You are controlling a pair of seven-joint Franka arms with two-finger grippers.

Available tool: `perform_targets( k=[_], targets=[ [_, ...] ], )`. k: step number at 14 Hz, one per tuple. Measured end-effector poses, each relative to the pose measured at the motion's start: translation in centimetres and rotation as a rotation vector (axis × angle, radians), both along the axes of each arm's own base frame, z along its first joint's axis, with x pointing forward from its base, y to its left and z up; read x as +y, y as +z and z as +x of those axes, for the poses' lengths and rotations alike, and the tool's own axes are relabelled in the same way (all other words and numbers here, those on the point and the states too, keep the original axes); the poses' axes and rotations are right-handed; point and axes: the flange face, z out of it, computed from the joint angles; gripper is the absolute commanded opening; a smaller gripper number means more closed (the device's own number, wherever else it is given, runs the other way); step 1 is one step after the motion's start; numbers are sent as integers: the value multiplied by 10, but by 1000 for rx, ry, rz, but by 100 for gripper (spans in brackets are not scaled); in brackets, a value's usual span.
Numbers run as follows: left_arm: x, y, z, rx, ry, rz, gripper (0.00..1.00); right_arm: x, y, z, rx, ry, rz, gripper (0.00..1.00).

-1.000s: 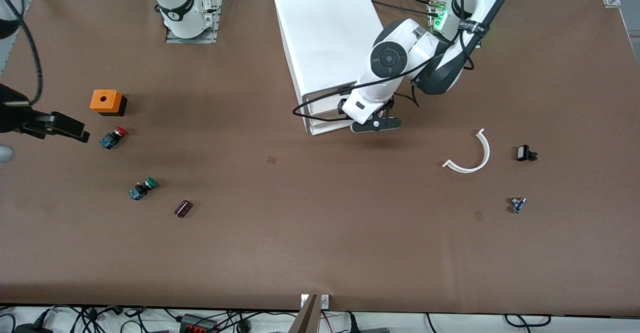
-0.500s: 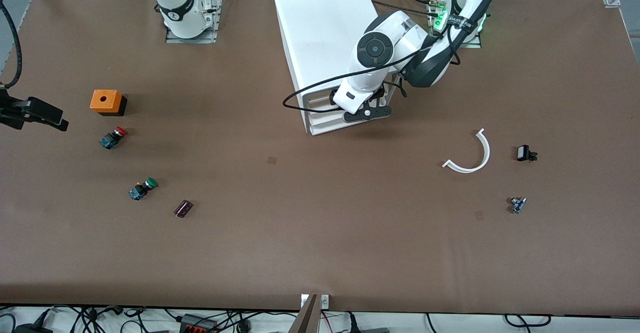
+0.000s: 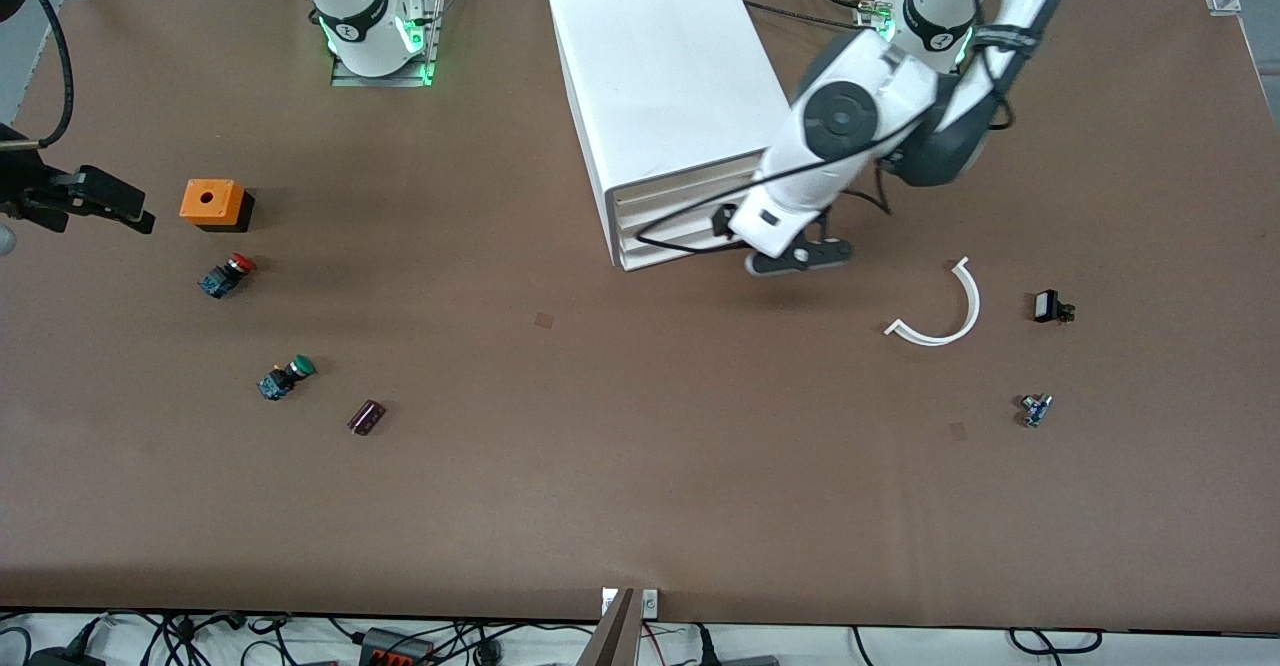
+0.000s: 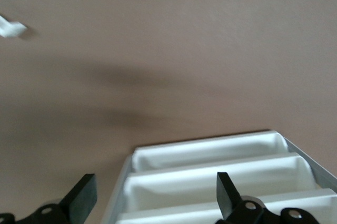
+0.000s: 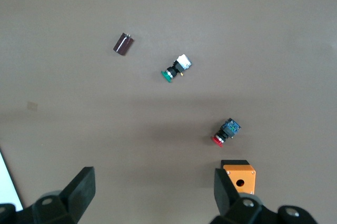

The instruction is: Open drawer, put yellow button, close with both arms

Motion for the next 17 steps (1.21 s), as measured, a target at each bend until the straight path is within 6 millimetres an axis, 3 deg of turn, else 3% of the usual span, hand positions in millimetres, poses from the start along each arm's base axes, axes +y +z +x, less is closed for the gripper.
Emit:
perform_targets(
  k=[3,5,8,13,17],
  targets=[
    [81,17,42,1,-15,-13,100,0,-3,-15,7,0,2,100],
    [121,26,60,-22,-60,-6,100,1,-4,-23,6,1,3,100],
    [156,55,76,-52,-182,75,100,3,-2,-27,4,5,0,100],
    [226,128,87,-2,-332,65,100,2,6,-32,-6,5,-2,100],
    [260,171,77,-29,-368,68,100,3,-2,-35,12,4,-1,100]
  ],
)
